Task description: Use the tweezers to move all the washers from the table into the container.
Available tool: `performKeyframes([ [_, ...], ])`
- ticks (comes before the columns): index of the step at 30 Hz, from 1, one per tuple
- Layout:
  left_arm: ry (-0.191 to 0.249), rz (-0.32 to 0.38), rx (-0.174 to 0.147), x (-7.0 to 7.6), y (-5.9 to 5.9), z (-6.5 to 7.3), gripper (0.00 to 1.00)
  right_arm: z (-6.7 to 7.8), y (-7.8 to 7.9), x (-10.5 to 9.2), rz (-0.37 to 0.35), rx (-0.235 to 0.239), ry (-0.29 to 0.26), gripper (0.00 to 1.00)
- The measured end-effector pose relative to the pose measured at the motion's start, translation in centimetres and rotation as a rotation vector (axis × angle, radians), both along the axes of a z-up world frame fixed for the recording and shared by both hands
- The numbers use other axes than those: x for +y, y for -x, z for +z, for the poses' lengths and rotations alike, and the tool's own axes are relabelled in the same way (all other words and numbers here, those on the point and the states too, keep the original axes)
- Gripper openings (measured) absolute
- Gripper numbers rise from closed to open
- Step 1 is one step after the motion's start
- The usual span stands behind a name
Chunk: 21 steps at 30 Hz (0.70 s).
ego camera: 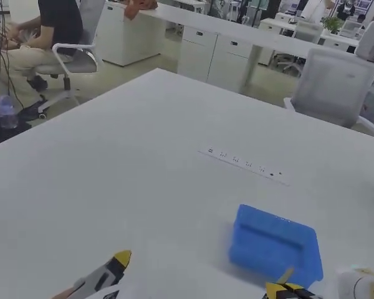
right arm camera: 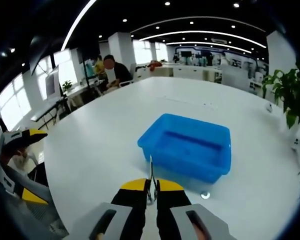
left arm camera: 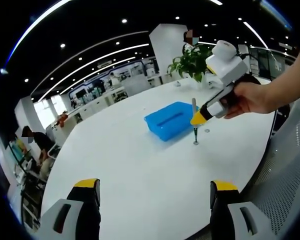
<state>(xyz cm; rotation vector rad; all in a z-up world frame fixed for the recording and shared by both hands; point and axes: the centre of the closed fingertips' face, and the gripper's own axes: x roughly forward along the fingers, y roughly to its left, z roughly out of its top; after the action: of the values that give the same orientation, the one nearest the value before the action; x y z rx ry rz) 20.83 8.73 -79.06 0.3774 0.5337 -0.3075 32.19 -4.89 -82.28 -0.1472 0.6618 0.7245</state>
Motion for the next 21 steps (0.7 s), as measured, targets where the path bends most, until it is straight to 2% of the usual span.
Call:
performKeyframes([
  [2, 0.000, 0.002, -0.001, 0.05, -0.02, 0.01, 0.93, -0.04, 0.34, -0.06, 0.023, -0.025, 0.038, 0.02],
  [3, -0.001, 0.004, 0.000, 0.07, -0.02, -0.01, 0.93, -0.02, 0.71, -0.07, 0.046, -0.060, 0.082, 0.02],
  [4, -0.001, 0.004, -0.001, 0.08, -0.02, 0.00, 0.93, -0.04, 0.90, -0.03, 0.062, -0.076, 0.101, 0.02],
  [7, 0.000, 0.003, -0.004, 0.04, -0.02, 0.06, 0.93, -0.16, 1.10, -0.01, 0.065, -0.076, 0.106, 0.01],
  [9, 0.000, 0.001, -0.004, 0.02, -0.02, 0.06, 0.93, -0.07, 0.94, -0.06, 0.057, -0.050, 0.097, 0.01],
  [13, -0.003, 0.001, -0.004, 0.03, -0.03, 0.05, 0.93, -0.08, 0.83, 0.00, 0.058, -0.049, 0.100, 0.01],
  [16, -0.003, 0.003, -0.004, 0.05, -0.04, 0.07, 0.93, -0.05, 0.63, -0.25, 0.026, -0.029, 0.073, 0.01],
  [21, -0.005, 0.007, -0.010, 0.14, -0.07, 0.18, 0.93, -0.07, 0.73, -0.04, 0.034, -0.044, 0.094, 0.01],
])
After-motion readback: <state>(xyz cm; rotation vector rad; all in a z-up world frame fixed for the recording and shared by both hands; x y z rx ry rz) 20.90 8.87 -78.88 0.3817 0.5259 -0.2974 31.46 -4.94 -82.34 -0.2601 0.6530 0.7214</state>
